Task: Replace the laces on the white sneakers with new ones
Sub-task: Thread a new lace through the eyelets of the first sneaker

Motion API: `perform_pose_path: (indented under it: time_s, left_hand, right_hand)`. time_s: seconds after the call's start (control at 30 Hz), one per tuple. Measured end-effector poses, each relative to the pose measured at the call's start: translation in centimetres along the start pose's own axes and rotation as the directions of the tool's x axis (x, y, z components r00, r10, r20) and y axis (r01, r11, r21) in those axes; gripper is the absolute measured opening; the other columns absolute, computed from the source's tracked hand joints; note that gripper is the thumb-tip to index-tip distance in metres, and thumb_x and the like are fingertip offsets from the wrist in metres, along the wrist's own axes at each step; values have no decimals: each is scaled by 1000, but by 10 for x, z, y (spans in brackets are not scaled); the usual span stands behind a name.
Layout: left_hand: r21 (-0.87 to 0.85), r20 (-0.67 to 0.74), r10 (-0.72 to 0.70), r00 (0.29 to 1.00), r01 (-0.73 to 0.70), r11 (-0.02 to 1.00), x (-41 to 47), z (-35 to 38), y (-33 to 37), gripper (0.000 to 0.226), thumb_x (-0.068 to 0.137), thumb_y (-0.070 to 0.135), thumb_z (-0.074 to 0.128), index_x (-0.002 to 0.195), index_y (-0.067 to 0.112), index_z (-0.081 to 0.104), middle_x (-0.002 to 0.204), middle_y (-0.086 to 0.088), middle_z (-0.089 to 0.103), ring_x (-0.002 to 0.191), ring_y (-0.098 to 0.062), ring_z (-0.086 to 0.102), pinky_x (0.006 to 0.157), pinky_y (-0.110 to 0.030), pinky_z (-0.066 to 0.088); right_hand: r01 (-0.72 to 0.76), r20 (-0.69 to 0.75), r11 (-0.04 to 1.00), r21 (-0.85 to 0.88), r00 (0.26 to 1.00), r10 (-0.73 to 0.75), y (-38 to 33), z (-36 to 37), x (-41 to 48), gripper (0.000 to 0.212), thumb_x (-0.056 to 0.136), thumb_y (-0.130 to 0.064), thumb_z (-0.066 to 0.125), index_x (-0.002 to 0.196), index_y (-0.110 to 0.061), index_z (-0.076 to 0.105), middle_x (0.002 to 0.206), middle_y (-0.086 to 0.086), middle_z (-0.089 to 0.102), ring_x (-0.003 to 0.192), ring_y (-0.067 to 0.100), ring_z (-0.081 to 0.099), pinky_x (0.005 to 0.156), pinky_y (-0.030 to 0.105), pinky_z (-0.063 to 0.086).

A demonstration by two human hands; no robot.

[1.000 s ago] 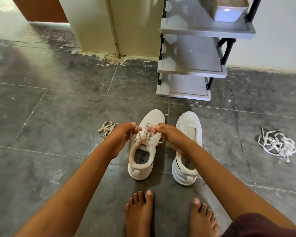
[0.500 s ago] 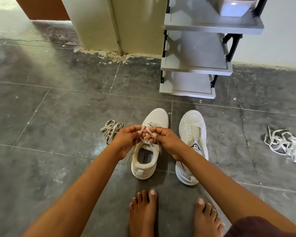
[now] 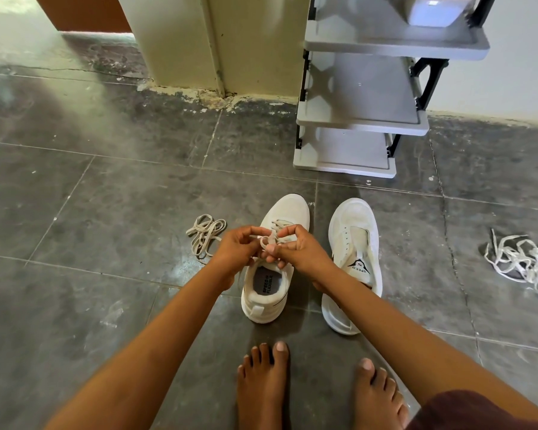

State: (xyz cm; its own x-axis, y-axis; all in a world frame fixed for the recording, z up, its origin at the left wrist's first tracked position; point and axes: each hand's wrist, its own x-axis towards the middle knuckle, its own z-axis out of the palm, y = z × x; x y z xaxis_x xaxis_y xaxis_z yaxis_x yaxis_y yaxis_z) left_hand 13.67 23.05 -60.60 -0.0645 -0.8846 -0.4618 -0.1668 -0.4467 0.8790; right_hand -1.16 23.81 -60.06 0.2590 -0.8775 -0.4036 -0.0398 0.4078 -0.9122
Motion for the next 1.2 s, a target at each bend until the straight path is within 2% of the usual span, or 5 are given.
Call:
perform_pose_path:
  time_s: [0.23,0.5,0.73,0.9,1.2]
  left_hand:
    - [-33,15,24,1000,-23,999,2,0,-6,14,92,6,56,85,15,64,70,0,64,62,-7,57,57,-17,45]
    - [-153,288,48,956,-4,988,2,-15,-10,24,92,0,51,110,10,64,98,-6,68,91,-14,64,81,-23,50]
    - [-108,199,44,979,-22,994,5,-12,-10,14,91,12,58,95,17,70,74,6,68,64,-3,54,59,-14,43]
    - [-76,267,37,963,-18,997,4,-13,-9,15,88,13,60,102,12,68,82,-1,69,72,-5,61,65,-17,45]
    - [-75,-87,-60,994,53,996,6,8,-3,15,94,13,55,80,16,58,68,-1,58,48,-5,50,45,-17,37]
  right_hand:
    - [-56,-20,998,10,998,57,3,0,3,39,84,-13,69,113,-8,43,67,0,68,50,2,60,54,13,50]
    - [-34,-80,999,-28,996,32,4,0,3,14,89,-11,62,90,-8,48,68,4,64,44,-2,56,49,10,46]
    - [-21,-84,996,-92,996,13,5,-2,1,16,90,-11,60,90,-9,44,71,5,64,43,-2,55,50,8,47]
    - [-8,-84,991,-134,996,-3,8,-2,4,24,86,-23,68,97,-13,49,71,1,66,48,0,56,53,9,48]
    - [121,-70,872,-475,982,-174,18,-6,10,23,82,-18,71,82,-15,48,88,7,65,71,9,60,66,13,45]
